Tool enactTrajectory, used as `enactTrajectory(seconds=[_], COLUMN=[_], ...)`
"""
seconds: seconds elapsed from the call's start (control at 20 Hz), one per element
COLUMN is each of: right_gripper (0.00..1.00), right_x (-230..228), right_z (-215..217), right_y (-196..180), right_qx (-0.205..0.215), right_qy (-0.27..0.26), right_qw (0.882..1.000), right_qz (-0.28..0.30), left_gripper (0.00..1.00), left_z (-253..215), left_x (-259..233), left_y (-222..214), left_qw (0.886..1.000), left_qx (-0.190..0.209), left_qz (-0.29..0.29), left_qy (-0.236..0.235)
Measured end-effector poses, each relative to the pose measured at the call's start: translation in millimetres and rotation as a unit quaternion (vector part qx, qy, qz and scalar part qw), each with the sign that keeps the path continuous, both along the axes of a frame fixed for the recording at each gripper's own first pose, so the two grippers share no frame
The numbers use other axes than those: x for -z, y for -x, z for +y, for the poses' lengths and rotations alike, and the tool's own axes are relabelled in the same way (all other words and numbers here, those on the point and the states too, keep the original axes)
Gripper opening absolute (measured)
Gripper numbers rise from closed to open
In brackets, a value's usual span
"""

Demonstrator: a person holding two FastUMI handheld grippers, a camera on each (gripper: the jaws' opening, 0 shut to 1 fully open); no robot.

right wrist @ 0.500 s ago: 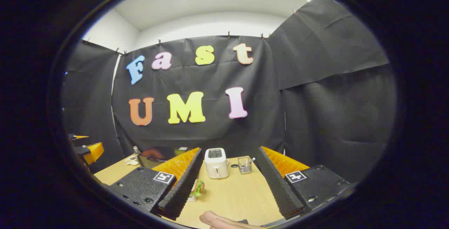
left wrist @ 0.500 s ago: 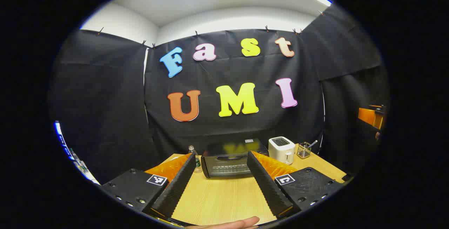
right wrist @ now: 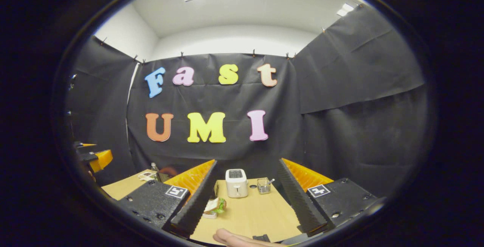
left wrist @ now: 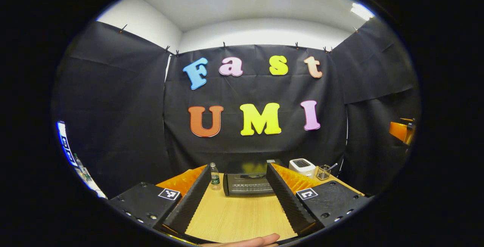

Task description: Open the electric oven with the left hand, put the food in, and close the electric oven.

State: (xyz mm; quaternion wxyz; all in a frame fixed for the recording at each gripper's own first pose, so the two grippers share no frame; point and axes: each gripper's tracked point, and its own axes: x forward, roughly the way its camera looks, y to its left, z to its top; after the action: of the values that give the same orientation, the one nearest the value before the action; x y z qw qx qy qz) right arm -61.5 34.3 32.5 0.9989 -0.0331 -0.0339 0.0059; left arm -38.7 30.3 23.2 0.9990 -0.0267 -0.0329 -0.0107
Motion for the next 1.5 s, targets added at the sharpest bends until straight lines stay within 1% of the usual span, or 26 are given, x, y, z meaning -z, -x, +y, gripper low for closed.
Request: enactTrajectory(seconds=[0.15, 0.2, 0.25, 0.3, 0.45, 0.5, 0.55, 0.6, 0.65, 0.7, 0.85, 0.9, 0.95, 1.0, 1.05, 1.1, 1.15, 1.25, 1.3, 1.4, 1.45, 1.5], right_gripper=[1.00, 0.90, 0.90, 1.00, 1.00, 0.90, 0.90, 1.00, 0.89, 1.00, 1.00, 0.90, 0.90, 1.00, 0.91, 0.91, 1.00, 1.00, 0.90, 0.90, 1.00, 1.00], right_x=[7, 7, 8, 8, 13, 14, 15, 16, 21, 25, 38, 41, 43, 46, 46, 46, 46, 43, 38, 31, 32, 33], right_z=[0, -2, -5, -6, -11, -12, -14, -14, -14, -14, -10, -7, -4, -2, -3, -4, -6, -14, -19, -32, -36, -39], right_y=[3, 3, 2, 0, -3, -5, -8, -12, -17, -22, -39, -43, -46, -48, -51, -52, -53, -51, -50, -49, -48, -46], right_qx=[-0.005, -0.003, -0.002, -0.002, 0.000, 0.001, 0.003, 0.003, 0.003, 0.001, -0.009, -0.017, -0.028, -0.036, -0.043, -0.047, -0.050, -0.051, -0.049, -0.039, -0.036, -0.038], right_qy=[0.003, 0.001, 0.001, 0.001, 0.001, 0.002, 0.002, 0.004, 0.006, 0.005, 0.002, 0.000, -0.001, -0.002, -0.005, -0.009, -0.012, -0.010, -0.005, 0.002, 0.006, 0.006], right_qw=[1.000, 1.000, 1.000, 1.000, 1.000, 1.000, 1.000, 1.000, 1.000, 1.000, 1.000, 1.000, 0.999, 0.999, 0.999, 0.999, 0.999, 0.999, 0.999, 0.999, 0.998, 0.998], right_qz=[0.010, 0.010, 0.011, 0.011, 0.014, 0.011, 0.007, 0.004, 0.003, 0.005, 0.015, 0.016, 0.017, 0.016, 0.013, 0.007, 0.001, -0.011, -0.020, -0.038, -0.041, -0.041], left_gripper=[0.95, 0.95, 0.95, 0.95, 0.95, 0.95, 0.95, 0.95, 0.95, 0.95, 0.96, 0.96, 0.95, 0.96, 0.96, 0.96, 0.96, 0.96, 0.96, 0.96, 0.96, 0.96], left_z=[-5, -7, -10, -12, -23, -30, -36, -40, -43, -45, -57, -61, -69, -78, -85, -86, -86, -87, -87, -86, -86, -86], left_x=[0, 1, 1, 1, 4, 3, 1, 1, 3, 9, 20, 20, 25, 35, 45, 56, 68, 95, 108, 128, 139, 151], left_y=[4, 5, 5, 6, 6, 4, 3, -3, -12, -21, -65, -82, -100, -120, -139, -159, -180, -223, -243, -279, -294, -307], left_qw=[1.000, 1.000, 1.000, 1.000, 0.999, 0.999, 0.998, 0.998, 0.998, 0.998, 0.998, 0.998, 0.997, 0.996, 0.995, 0.994, 0.993, 0.990, 0.988, 0.985, 0.982, 0.980], left_qx=[0.008, 0.010, 0.013, 0.016, 0.036, 0.047, 0.055, 0.060, 0.060, 0.061, 0.056, 0.058, 0.067, 0.077, 0.087, 0.086, 0.081, 0.072, 0.069, 0.063, 0.063, 0.057], left_qz=[-0.001, -0.002, -0.002, -0.002, 0.002, -0.001, -0.007, -0.010, -0.008, -0.003, 0.018, 0.019, 0.024, 0.037, 0.051, 0.067, 0.085, 0.123, 0.138, 0.160, 0.176, 0.191], left_qy=[-0.009, -0.012, -0.013, -0.015, -0.010, -0.007, -0.005, -0.007, -0.011, -0.014, -0.021, -0.024, -0.021, -0.015, -0.010, -0.006, -0.007, -0.015, -0.019, -0.016, -0.006, 0.003])
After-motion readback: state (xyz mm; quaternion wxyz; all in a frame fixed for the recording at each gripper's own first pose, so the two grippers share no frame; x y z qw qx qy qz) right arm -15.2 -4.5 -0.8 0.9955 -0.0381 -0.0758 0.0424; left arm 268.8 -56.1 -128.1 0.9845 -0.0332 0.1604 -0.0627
